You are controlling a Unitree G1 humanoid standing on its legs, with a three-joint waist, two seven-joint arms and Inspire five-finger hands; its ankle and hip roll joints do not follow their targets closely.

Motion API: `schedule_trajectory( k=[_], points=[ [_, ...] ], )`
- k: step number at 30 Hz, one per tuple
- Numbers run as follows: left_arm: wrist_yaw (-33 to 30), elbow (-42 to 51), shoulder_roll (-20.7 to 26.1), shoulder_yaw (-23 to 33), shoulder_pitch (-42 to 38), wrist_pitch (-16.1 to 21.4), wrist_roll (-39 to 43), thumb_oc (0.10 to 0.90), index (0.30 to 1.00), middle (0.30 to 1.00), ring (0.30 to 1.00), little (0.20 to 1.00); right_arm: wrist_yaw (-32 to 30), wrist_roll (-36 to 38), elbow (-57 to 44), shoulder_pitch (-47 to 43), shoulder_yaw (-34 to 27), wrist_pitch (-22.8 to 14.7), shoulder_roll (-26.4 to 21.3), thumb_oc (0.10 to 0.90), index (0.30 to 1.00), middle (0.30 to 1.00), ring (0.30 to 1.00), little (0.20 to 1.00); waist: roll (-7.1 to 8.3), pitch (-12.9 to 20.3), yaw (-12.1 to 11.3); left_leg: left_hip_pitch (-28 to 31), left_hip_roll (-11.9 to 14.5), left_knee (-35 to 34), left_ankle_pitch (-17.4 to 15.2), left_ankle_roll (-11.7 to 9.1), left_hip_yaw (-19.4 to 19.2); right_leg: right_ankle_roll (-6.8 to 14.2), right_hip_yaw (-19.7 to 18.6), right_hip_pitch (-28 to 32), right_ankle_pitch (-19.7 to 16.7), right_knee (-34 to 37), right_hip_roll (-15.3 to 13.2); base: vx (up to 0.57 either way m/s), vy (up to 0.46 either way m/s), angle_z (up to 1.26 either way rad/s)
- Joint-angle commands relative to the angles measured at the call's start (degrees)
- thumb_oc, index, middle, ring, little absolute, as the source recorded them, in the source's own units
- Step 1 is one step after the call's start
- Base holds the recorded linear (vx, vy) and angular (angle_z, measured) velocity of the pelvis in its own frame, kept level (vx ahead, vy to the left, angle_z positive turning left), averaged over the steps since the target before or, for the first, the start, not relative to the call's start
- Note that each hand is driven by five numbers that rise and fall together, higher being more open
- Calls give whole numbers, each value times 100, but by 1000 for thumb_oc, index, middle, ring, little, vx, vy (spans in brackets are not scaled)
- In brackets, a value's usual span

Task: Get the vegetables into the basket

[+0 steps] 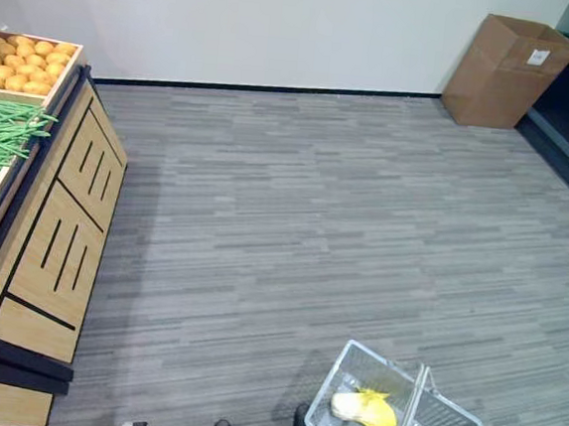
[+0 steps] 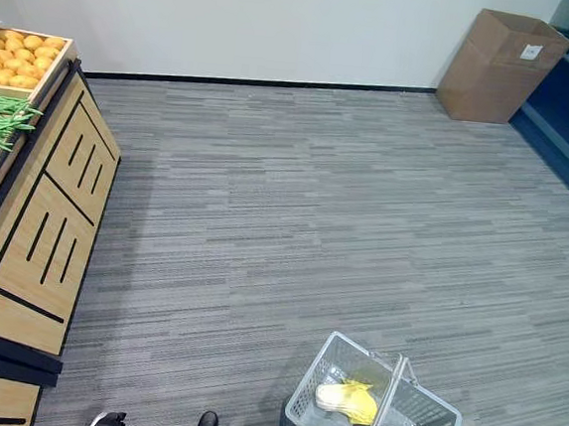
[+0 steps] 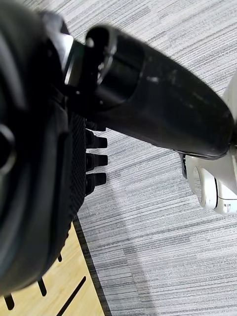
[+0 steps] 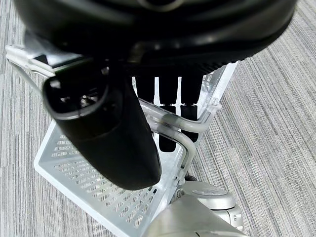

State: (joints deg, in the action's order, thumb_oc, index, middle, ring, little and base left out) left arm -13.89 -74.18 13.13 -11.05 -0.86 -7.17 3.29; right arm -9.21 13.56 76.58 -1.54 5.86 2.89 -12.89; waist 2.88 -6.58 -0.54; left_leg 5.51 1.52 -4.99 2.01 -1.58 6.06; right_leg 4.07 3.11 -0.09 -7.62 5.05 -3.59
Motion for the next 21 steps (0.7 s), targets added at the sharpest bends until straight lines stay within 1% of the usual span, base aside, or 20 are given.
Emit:
schedule_trajectory(
  k=[1, 4, 7, 9, 10, 11, 13, 14, 17, 18, 19, 20, 21],
  points=[
    [-192, -232, 50, 221, -238, -8, 20, 900, 1000, 1000, 1000, 1000, -53, -268, 67, 5, 318, 19, -302, 400, 300, 300, 300, 300, 66, -73, -107, -336, -111, 21, 106, -106, 223, 325, 84, 180, 458, -299, -197, -5, -117, 32],
    [-170, -254, 40, 217, -256, -16, 79, 900, 1000, 1000, 1000, 1000, -57, -340, 63, -26, 390, 14, -310, 400, 300, 300, 300, 300, 42, -74, -152, -372, -89, 49, 155, -164, 329, 280, 238, 218, 542, -351, -166, -3, -73, 44],
    [-6, -323, 26, 238, -253, -16, 153, 900, 1000, 1000, 1000, 1000, -8, -417, 51, -73, 464, 45, -333, 400, 300, 300, 300, 300, 38, -84, -253, -427, -59, 72, 214, -246, 510, 227, 473, 251, 646, -415, -114, -23, -110, 33],
    [6, -354, 23, 208, -273, -36, 137, 900, 1000, 1000, 1000, 1000, 6, -430, 14, -128, 507, 38, -345, 400, 300, 300, 300, 300, 26, -106, -345, -497, -48, 105, 275, -324, 696, 184, 672, 275, 701, -445, -79, -16, -144, 57],
    [31, -402, 27, 235, -290, -37, 195, 900, 1000, 1000, 1000, 1000, 35, -424, -21, -147, 534, 32, -348, 400, 300, 300, 300, 300, 25, -138, -419, -571, -35, 139, 343, -380, 879, 155, 856, 322, 748, -444, -49, -19, -122, 65],
    [31, -402, 27, 234, -291, -38, 196, 900, 1000, 1000, 1000, 1000, 35, -424, -19, -148, 533, 30, -348, 400, 300, 300, 300, 300, 25, -139, -405, -574, -37, 141, 343, -382, 895, 154, 872, 327, 751, -443, -49, -23, -135, 83],
    [81, -423, 26, 273, -311, -24, 309, 900, 1000, 1000, 1000, 1000, 64, -410, -37, -179, 568, 34, -353, 400, 300, 300, 300, 300, 11, -197, -508, -698, -23, 204, 429, -449, 1054, 118, 1054, 353, 795, -436, -8, -30, -109, 71],
    [106, -422, 26, 275, -318, -30, 326, 900, 1000, 1000, 1000, 1000, 75, -407, -46, -191, 569, 35, -359, 400, 300, 300, 300, 300, -2, -218, -512, -754, -24, 241, 454, -473, 1128, 110, 1144, 363, 809, -428, -1, -35, -109, 55],
    [192, -406, 34, 282, -366, -11, 436, 900, 1000, 1000, 1000, 1000, 102, -431, -86, -221, 617, 44, -421, 400, 300, 300, 300, 300, -59, -338, -630, -1012, -15, 334, 614, -582, 1284, 52, 1390, 392, 863, -384, 45, -49, -102, 60],
    [193, -405, 34, 281, -366, -12, 436, 900, 1000, 1000, 1000, 1000, 103, -432, -85, -222, 616, 43, -422, 400, 300, 300, 300, 300, -60, -337, -620, -1015, -17, 334, 613, -584, 1295, 51, 1401, 395, 866, -383, 46, -22, -60, 86],
    [211, -385, 23, 285, -371, -12, 469, 900, 1000, 1000, 1000, 1000, 103, -434, -89, -213, 613, 44, -447, 400, 300, 300, 300, 300, -76, -361, -637, -1085, 9, 360, 647, -600, 1222, 39, 1501, 400, 899, -420, 36, -28, -10, 93],
    [192, -347, 13, 285, -391, -10, 498, 900, 1000, 1000, 1000, 1000, 95, -427, -109, -212, 591, 41, -469, 400, 300, 300, 300, 300, -88, -415, -607, -1183, 98, 406, 688, -595, 954, 46, 1600, 391, 918, -481, -9, -92, 30, 107],
    [207, -252, -12, 334, -413, 1, 537, 900, 1000, 1000, 1000, 1000, 96, -432, -147, -254, 554, 54, -536, 400, 300, 300, 300, 300, -99, -479, -467, -1282, 462, 445, 770, -491, -108, 80, 1742, 362, 923, -535, -118, -94, 51, 80]
  ],
)
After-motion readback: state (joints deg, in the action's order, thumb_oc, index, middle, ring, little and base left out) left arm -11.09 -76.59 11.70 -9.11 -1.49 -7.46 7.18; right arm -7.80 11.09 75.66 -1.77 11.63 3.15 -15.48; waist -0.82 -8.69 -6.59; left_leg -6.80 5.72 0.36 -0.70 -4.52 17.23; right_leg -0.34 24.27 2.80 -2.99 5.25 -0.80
